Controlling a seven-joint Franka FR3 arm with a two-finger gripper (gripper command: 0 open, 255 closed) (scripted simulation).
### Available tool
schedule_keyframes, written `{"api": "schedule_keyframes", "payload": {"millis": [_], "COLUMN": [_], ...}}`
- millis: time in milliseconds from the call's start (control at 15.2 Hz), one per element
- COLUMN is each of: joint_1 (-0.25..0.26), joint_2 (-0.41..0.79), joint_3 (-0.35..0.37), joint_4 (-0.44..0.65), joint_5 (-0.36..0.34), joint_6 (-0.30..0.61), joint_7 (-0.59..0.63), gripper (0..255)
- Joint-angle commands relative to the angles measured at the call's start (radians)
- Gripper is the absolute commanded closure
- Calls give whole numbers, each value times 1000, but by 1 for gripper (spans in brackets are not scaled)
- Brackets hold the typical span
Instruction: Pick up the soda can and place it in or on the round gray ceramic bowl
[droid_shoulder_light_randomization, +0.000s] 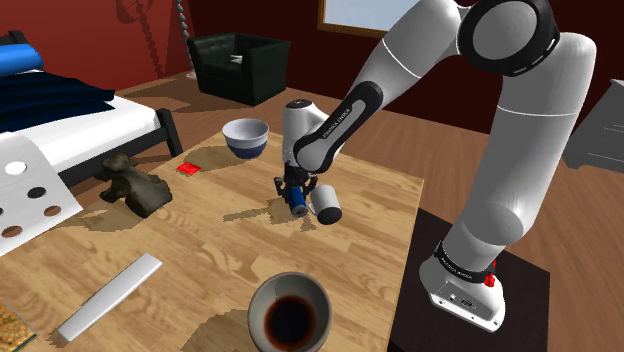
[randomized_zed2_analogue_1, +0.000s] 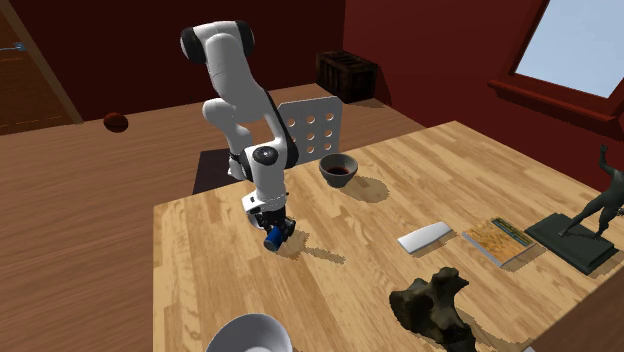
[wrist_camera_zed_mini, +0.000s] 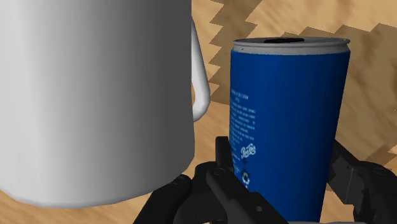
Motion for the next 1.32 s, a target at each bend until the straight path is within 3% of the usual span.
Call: {"api": "schedule_keyframes", "payload": {"millis": [0, 1254], "joint_1": [-1, -18], "joint_2": [1, -199], "joint_3": [-1, 26], "joint_4": [-2, 42], "joint_5": [0, 104], "joint_6": [-1, -234], "joint_7": [0, -73], "gripper": [255, 255]}}
